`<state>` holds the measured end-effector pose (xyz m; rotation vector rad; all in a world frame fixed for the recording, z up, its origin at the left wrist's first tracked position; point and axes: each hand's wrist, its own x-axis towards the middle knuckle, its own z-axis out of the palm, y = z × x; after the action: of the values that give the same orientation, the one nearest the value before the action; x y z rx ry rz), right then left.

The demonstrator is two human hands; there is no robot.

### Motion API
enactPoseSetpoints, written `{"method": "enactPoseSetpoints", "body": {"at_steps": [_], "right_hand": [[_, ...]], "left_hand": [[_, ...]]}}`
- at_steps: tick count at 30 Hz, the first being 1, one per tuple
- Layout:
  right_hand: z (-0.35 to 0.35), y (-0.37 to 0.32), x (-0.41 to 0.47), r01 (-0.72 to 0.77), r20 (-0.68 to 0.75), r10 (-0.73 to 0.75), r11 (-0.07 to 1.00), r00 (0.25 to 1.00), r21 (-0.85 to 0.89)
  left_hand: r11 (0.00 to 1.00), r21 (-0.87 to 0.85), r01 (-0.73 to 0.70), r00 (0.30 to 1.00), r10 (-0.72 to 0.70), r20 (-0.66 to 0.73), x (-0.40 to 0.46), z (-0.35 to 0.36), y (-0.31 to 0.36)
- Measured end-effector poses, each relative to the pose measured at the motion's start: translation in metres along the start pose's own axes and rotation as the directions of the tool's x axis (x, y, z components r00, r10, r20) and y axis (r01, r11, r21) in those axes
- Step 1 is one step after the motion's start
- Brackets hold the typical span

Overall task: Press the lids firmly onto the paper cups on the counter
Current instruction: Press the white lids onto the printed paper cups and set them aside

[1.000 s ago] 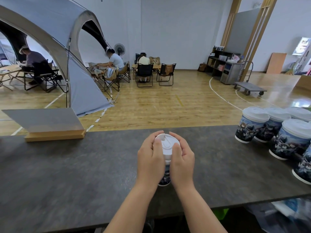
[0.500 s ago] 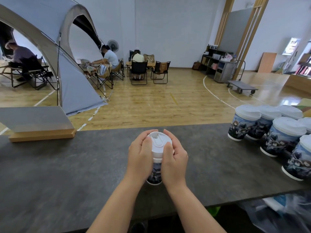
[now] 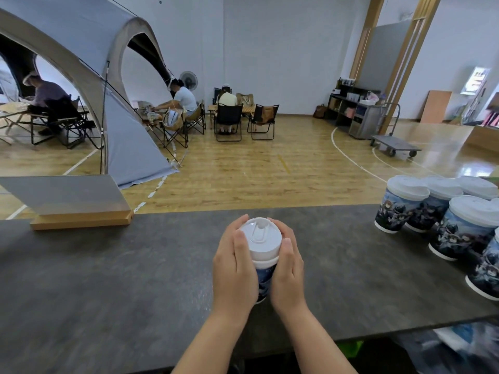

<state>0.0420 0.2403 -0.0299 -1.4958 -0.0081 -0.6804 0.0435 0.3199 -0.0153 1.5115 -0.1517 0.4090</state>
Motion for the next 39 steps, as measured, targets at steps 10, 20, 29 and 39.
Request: {"method": "enactPoseSetpoints", "body": {"at_steps": [10,20,29,39], "right_hand": [[0.000,0.013,0.008,0.084,0.043,-0.087,0.994,0.995,0.064],[-0.006,0.028,-0.005,0.020,0.290,-0.023,1.000,0.957,0.015],[0.018,0.022,0.069,-0.298,0.145,0.272,0.931,0.951,0.212],[0.034,0.045,0.090,-0.514,0.160,0.525,0.647,0.836,0.563]], "left_hand": [[0.987,-0.098,-0.124,0.991,0.128,0.038,0.006,-0.003,-0.022],[0.992,-0.094,0.084,0.994,-0.090,-0.064,0.019,0.001,-0.018],[0.968,-0.095,0.232,0.951,-0.205,0.233,0.083,0.009,-0.019],[0.989,-0.001,0.148,0.940,-0.140,0.310,0.077,0.003,-0.061]]}}
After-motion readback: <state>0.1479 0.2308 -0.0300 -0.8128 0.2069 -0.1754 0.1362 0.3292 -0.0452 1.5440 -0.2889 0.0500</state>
